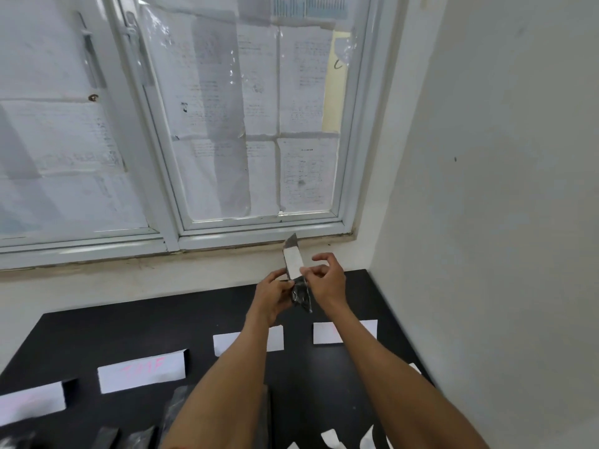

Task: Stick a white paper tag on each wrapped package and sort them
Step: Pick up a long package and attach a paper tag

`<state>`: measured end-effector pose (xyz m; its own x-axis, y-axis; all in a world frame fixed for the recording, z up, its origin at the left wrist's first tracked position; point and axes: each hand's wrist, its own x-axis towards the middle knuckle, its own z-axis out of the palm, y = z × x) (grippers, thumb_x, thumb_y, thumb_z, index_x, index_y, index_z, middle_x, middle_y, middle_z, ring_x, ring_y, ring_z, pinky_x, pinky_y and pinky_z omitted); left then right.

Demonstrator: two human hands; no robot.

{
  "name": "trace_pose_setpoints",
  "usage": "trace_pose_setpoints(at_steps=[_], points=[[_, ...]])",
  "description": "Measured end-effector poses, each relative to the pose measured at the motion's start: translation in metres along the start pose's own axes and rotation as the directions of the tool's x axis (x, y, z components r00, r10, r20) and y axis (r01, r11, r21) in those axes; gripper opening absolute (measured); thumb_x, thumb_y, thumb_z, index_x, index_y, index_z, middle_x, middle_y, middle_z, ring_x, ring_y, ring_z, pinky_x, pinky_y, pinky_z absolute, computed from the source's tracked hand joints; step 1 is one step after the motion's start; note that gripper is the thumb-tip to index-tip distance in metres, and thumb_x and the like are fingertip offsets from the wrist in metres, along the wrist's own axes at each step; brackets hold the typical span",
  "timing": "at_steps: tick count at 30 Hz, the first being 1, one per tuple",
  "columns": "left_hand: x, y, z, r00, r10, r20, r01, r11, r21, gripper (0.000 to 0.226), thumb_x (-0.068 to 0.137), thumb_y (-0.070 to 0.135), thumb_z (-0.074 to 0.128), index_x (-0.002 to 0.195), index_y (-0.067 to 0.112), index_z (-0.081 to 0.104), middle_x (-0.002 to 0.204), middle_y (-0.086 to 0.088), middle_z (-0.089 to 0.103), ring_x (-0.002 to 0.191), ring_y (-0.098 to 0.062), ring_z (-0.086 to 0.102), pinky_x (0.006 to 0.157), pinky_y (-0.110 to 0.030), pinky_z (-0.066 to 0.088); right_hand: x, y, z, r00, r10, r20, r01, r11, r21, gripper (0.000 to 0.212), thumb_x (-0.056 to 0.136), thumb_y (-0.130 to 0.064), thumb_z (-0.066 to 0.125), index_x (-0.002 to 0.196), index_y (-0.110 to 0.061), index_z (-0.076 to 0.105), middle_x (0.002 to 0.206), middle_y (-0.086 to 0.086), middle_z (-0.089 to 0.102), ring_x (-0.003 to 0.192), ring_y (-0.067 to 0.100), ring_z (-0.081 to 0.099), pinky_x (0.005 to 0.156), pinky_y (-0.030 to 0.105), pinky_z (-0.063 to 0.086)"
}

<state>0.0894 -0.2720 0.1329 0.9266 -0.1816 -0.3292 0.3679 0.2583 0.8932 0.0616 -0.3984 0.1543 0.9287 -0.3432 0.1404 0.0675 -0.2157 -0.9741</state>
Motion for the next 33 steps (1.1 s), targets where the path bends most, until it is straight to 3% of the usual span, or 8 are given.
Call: trace_pose_setpoints(at_steps=[3,7,12,19,27,33], points=[[-0.010,0.009,-0.013,1.000,0.004,-0.006,-0.005,0.999,-0.043,0.039,0.092,-0.003,0.044,0.125,0.017,0.053,0.108,-0.019,0.070,0.090,-0.030,0.071,0.070,-0.039,0.059,-0.008,0.000,0.012,1.000,0.028,0.002,-0.028,1.000,0.006,0.031,0.085,-0.012,0.070,0.107,-0.017,0.050,0.086,0.005,0.069,0.080,0.017,0.070,0.069,0.026,0.060],[-0.024,0.018,-0.031,1.000,0.004,0.001,-0.004,0.999,-0.044,0.042,0.091,-0.003,0.041,0.127,0.016,0.050,0.108,-0.019,0.069,0.095,-0.033,0.069,0.082,-0.046,0.058,-0.015,-0.006,0.030,0.999,0.023,0.026,-0.022,1.000,-0.002,0.031,0.084,-0.012,0.071,0.106,-0.018,0.050,0.085,0.004,0.069,0.078,0.017,0.070,0.071,0.036,0.061],[-0.032,0.026,-0.047,1.000,0.000,-0.010,-0.001,0.995,-0.097,0.042,0.089,0.001,0.040,0.127,0.013,0.053,0.109,-0.021,0.068,0.099,-0.036,0.066,0.090,-0.050,0.054,-0.024,-0.019,0.051,1.000,0.005,0.018,-0.005,1.000,0.006,0.031,0.084,-0.012,0.071,0.108,-0.014,0.051,0.090,0.011,0.070,0.078,0.018,0.071,0.068,0.032,0.061],[-0.037,0.043,-0.061,1.000,-0.013,-0.006,0.012,0.984,-0.177,0.031,0.090,0.023,0.048,0.117,0.012,0.059,0.105,-0.020,0.068,0.094,-0.034,0.065,0.090,-0.044,0.052,-0.027,-0.030,0.067,1.000,-0.010,-0.005,0.010,1.000,-0.013,0.032,0.084,-0.013,0.071,0.110,-0.012,0.051,0.091,0.011,0.071,0.076,0.015,0.071,0.071,0.031,0.061],[-0.040,0.048,-0.070,1.000,0.021,0.012,-0.020,0.994,-0.110,0.026,0.095,0.008,0.050,0.119,0.013,0.055,0.105,-0.016,0.068,0.088,-0.029,0.066,0.073,-0.039,0.057,-0.034,-0.034,0.073,0.999,-0.022,-0.031,0.021,0.999,-0.037,0.031,0.084,-0.013,0.071,0.108,-0.012,0.052,0.090,0.010,0.072,0.077,0.019,0.072,0.071,0.032,0.061],[-0.044,0.048,-0.075,0.999,0.039,0.012,-0.037,0.995,-0.096,0.023,0.095,0.003,0.050,0.114,0.015,0.056,0.101,-0.015,0.068,0.089,-0.030,0.068,0.079,-0.043,0.058,-0.039,-0.034,0.076,1.000,-0.014,-0.025,0.013,0.999,-0.040,0.028,0.084,-0.013,0.071,0.104,-0.015,0.051,0.085,0.008,0.072,0.073,0.015,0.072,0.068,0.028,0.060]])
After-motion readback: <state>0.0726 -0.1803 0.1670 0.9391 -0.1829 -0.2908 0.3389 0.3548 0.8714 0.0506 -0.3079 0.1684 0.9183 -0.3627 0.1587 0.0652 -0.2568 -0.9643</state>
